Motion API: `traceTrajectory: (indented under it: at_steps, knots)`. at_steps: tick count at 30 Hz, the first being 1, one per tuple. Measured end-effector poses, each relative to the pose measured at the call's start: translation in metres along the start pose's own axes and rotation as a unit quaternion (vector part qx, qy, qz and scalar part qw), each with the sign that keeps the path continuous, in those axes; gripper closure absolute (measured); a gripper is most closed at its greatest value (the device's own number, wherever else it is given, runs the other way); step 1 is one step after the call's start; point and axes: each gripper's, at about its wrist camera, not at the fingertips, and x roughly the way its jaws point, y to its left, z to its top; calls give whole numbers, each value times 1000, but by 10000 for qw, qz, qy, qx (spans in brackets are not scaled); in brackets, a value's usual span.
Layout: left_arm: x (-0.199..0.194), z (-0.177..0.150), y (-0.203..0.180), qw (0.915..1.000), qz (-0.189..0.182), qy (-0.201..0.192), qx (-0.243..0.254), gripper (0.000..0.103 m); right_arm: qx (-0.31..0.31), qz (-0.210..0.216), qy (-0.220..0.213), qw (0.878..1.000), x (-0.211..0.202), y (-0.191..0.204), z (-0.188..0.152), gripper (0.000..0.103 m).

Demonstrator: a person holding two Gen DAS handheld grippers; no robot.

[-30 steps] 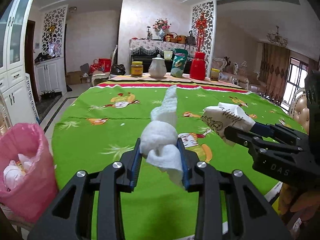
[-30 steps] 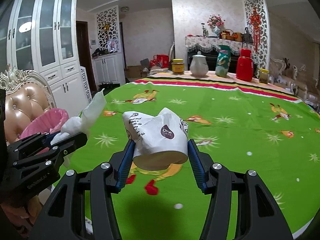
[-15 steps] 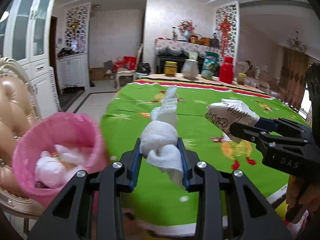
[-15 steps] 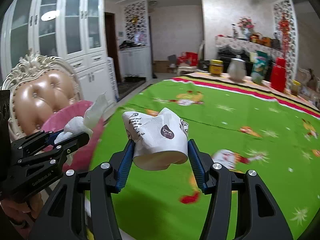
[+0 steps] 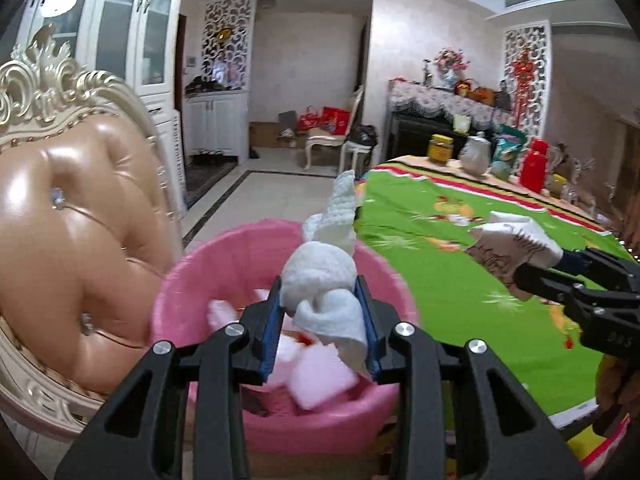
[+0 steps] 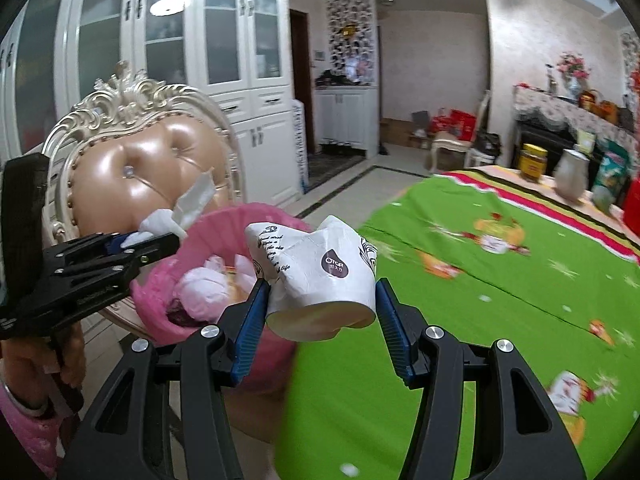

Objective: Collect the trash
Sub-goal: 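Carry the paper cup and tissue to the wastebasket with both tools, then open both tools over the wastebasket to drop cup and tissue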

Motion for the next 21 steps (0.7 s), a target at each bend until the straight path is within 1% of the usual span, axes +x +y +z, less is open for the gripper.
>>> traceTrajectory:
  at_steps: [4, 7, 11, 17, 18, 19, 20, 21]
  knots:
    - [12, 3, 26, 9997, 121, 89, -168, 69, -59, 267, 126, 9995, 26, 13, 12, 50]
    - [19, 6, 40, 9994, 220, 99, -253, 69, -52, 358, 221, 9991, 43, 19, 19, 50]
    - [30, 14, 48, 9990, 308, 106, -315, 69, -135, 476, 278, 9984, 63, 29, 30, 50]
    - [41, 27, 52, 9988, 330, 82, -365, 68, -361, 696, 186, 9967, 86, 49, 50, 49]
    - [43, 28, 53, 9987, 331, 62, -377, 64, -389, 742, 172, 9963, 89, 52, 54, 49]
    - [44, 28, 55, 9985, 365, 48, -402, 55, -450, 834, 152, 9954, 93, 55, 58, 45]
    - [44, 28, 56, 9980, 442, 27, -449, 46, -488, 860, 135, 9950, 96, 56, 61, 38]
    - [43, 26, 61, 9968, 585, -34, -543, 31, -457, 848, 87, 9953, 98, 56, 64, 22]
